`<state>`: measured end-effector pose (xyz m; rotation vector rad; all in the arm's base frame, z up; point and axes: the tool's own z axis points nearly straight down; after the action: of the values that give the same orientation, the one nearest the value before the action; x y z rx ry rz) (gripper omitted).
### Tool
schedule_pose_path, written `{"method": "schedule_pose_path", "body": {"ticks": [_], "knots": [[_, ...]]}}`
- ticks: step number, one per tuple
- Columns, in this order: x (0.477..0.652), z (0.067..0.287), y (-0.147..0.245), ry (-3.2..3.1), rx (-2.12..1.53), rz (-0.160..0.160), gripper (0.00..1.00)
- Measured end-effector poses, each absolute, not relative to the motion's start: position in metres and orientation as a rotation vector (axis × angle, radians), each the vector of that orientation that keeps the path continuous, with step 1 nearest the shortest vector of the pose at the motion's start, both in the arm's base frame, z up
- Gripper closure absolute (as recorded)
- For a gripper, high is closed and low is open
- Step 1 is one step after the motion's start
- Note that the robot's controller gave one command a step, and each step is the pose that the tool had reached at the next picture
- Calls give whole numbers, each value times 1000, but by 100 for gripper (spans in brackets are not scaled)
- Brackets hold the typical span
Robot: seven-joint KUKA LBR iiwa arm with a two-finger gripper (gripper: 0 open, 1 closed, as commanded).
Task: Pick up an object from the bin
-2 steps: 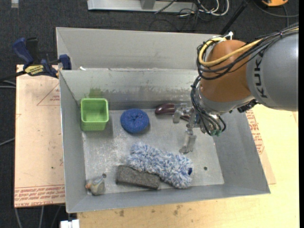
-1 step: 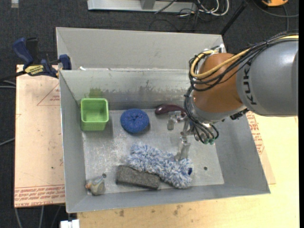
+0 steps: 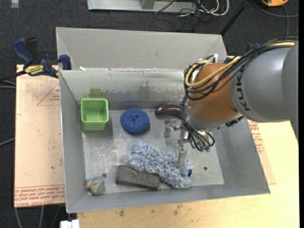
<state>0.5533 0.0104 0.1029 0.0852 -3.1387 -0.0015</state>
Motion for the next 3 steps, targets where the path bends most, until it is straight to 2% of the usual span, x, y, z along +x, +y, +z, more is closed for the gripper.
{"method": "schedule_pose_path", "body": {"ticks": [1, 2, 3], "knots": [[548, 114, 25, -3141, -59, -1, 0], [541, 86, 36, -3136, 220, -1, 0], [535, 73, 31, -3129, -94, -3, 100]]}}
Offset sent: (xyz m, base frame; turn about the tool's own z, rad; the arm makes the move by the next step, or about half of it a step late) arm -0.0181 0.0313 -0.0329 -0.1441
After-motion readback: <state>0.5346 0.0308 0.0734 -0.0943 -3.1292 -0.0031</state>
